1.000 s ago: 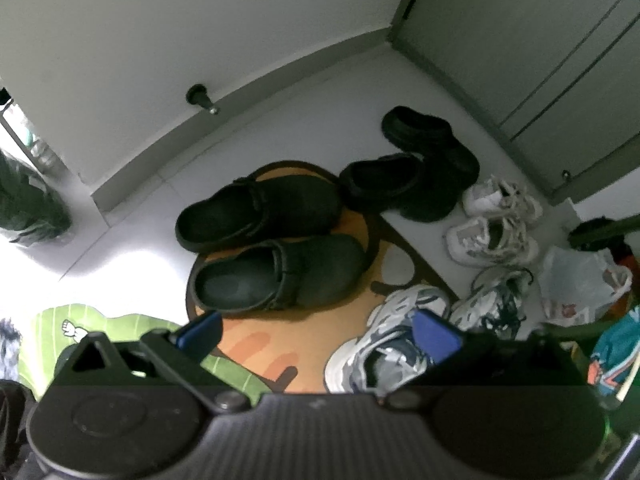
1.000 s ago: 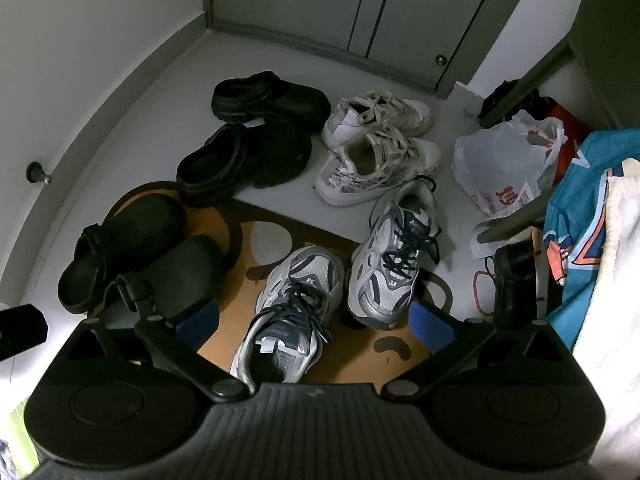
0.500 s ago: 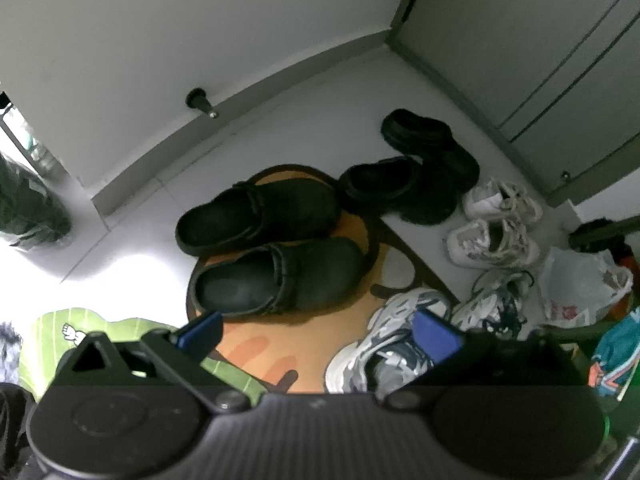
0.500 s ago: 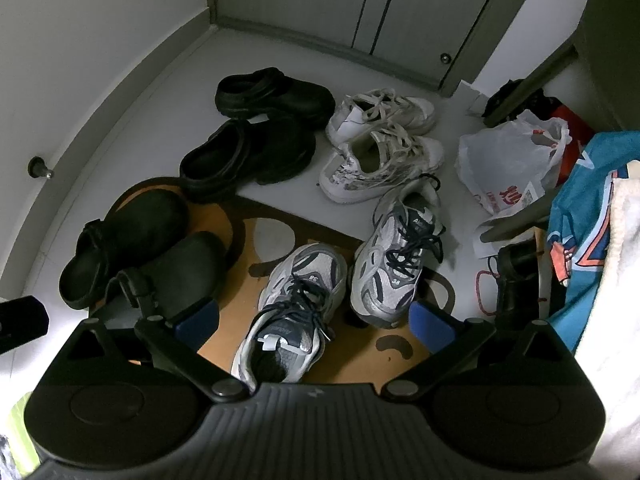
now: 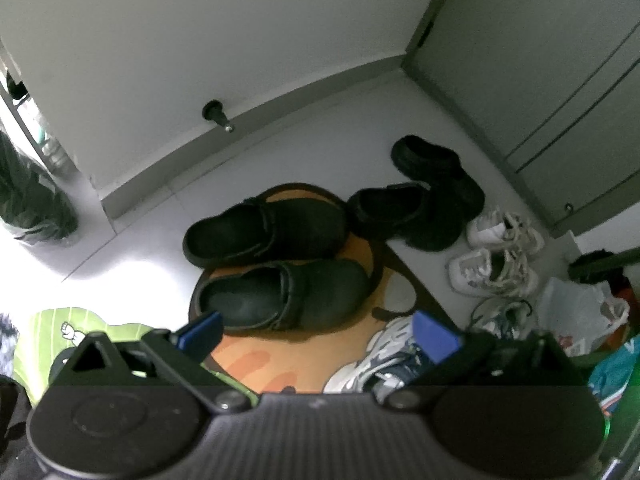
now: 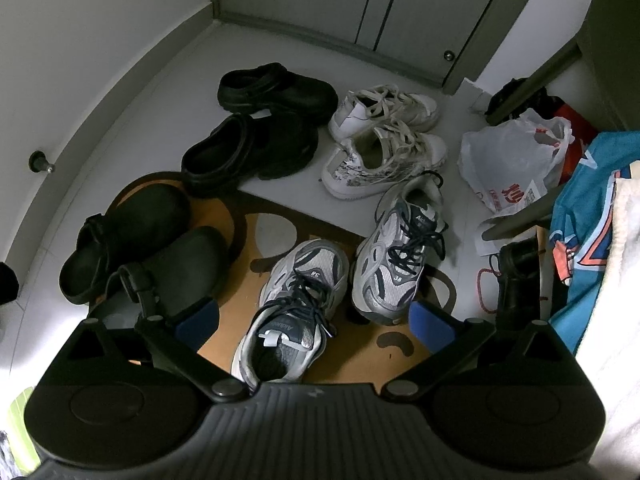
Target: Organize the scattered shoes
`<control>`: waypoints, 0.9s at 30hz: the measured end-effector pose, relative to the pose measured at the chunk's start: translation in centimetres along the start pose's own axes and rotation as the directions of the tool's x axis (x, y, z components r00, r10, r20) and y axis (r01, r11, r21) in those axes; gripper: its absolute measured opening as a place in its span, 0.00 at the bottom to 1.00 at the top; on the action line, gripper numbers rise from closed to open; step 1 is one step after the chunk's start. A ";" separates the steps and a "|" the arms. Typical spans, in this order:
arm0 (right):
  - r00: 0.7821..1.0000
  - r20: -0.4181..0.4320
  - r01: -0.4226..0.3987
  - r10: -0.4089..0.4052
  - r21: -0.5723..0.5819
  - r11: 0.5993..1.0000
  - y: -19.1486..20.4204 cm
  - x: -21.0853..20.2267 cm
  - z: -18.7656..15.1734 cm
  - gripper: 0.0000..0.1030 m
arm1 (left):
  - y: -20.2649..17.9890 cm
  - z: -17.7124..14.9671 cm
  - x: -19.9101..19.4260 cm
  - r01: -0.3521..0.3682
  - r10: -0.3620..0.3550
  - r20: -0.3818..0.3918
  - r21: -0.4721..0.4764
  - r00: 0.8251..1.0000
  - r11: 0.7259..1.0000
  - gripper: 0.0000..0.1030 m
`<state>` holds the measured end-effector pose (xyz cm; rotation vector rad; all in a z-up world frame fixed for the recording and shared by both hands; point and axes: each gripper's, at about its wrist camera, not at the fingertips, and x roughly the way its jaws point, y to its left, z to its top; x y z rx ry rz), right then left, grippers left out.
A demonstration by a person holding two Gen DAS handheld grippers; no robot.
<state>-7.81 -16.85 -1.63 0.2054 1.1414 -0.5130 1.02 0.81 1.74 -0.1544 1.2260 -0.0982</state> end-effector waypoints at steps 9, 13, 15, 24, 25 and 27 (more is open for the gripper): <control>1.000 0.009 -0.005 0.005 0.001 1.000 -0.1 -0.2 0.5 1.00 | 1.0 0.4 0.2 -0.015 0.014 -0.010 -0.072 1.000 0.997 0.99; 1.000 0.023 -0.015 0.015 -0.001 1.000 -0.4 -0.4 1.1 1.00 | 1.6 0.5 0.4 -0.005 0.004 -0.013 -0.112 1.000 0.994 0.99; 0.999 0.029 -0.020 0.020 -0.002 1.000 -0.5 -0.5 1.3 1.00 | 1.8 0.5 0.4 -0.010 0.009 -0.012 -0.121 1.000 0.993 0.99; 0.997 0.060 -0.042 0.042 -0.007 0.999 -0.9 -1.1 2.6 1.00 | 4.7 0.2 -0.5 -0.093 0.109 0.051 -0.244 0.993 0.965 0.99; 0.997 0.063 -0.044 0.045 -0.007 0.999 -1.0 -1.1 2.7 1.00 | 5.0 0.1 -0.6 -0.104 0.124 0.063 -0.260 0.990 0.960 0.99; 0.996 0.070 -0.048 0.048 -0.015 0.999 -0.6 -1.4 2.7 1.00 | 5.3 0.0 -1.0 -0.106 0.133 0.080 -0.275 0.988 0.955 0.97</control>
